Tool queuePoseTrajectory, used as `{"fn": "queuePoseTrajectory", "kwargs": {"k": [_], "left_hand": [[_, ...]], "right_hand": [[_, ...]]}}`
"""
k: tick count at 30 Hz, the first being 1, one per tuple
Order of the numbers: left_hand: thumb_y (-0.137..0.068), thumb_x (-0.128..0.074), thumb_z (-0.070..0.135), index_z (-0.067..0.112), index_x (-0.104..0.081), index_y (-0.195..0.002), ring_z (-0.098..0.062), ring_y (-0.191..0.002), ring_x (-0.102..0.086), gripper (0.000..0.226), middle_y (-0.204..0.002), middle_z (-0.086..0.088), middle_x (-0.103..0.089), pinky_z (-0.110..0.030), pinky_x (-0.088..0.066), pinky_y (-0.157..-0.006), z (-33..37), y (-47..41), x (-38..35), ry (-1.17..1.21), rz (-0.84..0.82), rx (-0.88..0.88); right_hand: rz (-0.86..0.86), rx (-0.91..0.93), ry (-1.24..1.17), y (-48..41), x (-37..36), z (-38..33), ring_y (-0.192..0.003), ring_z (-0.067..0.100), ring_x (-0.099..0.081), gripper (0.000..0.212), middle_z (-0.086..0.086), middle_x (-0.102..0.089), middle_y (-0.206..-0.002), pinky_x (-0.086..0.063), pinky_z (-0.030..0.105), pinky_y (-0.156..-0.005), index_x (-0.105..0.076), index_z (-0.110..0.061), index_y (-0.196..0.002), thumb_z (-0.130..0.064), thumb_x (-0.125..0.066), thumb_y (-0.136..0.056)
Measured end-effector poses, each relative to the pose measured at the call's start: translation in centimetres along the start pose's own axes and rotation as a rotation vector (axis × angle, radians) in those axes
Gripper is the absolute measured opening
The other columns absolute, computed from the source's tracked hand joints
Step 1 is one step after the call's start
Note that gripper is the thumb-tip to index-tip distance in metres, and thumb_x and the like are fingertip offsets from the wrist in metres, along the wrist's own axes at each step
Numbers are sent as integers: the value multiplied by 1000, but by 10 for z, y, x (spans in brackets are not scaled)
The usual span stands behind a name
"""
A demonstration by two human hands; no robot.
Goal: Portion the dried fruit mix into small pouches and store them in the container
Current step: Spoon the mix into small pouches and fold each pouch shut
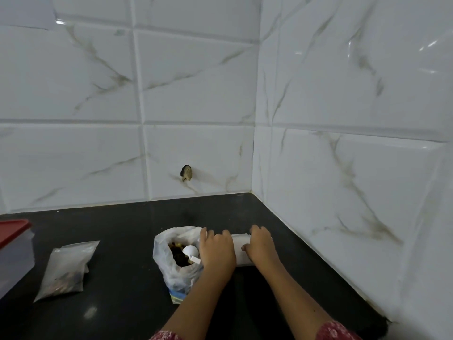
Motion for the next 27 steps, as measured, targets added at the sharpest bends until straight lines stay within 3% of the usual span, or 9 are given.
{"fn": "queuePoseTrajectory", "kwargs": {"k": [5,12,18,24,27], "left_hand": [[-91,-44,15,15,-51,-112,-22,-115,-51,23,-109,-3,-65,-34,-14,-114,-1,-1,-1,71,8,37],[-91,-40,13,16,-51,-117,-22,-115,-51,28,-111,-4,-65,-33,-14,-114,-1,0,-3,145,30,47],[-91,-42,16,16,-47,-122,-23,-118,-49,32,-114,-5,-63,-35,-13,-114,4,3,0,145,6,30],[-91,-46,19,15,-49,-119,-23,-117,-49,28,-114,-5,-63,-35,-13,-114,6,6,-6,142,-10,18],[-92,-46,22,13,-48,-121,-23,-121,-46,31,-119,-6,-61,-38,-11,-114,6,7,-9,113,-23,7]], "right_hand": [[-2,-91,91,-1,1,7,-123,29,-44,45,11,-45,-133,-40,35,-99,-43,-11,-128,-26,-60,-89],[30,-105,-121,-3,0,13,-115,24,-49,37,12,-47,-128,-44,30,-93,-44,-7,-125,-3,-51,-89],[-14,-204,-38,1,-2,15,-123,29,-44,44,11,-44,-133,-42,35,-97,-41,-11,-128,-19,-59,-89],[-23,-263,-48,0,-9,18,-124,29,-43,52,12,-41,-134,-42,37,-99,-38,-12,-130,-21,-64,-86],[14,-237,-68,-2,-12,18,-119,27,-48,44,11,-49,-128,-44,35,-96,-42,-11,-125,-17,-62,-87]]}}
Point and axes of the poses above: each hand's wrist, its own y-axis away from the middle knuckle, its own x-axis out of the back of the hand, z = x × y, the point moved 3 cm from there along -y, towards the middle knuckle
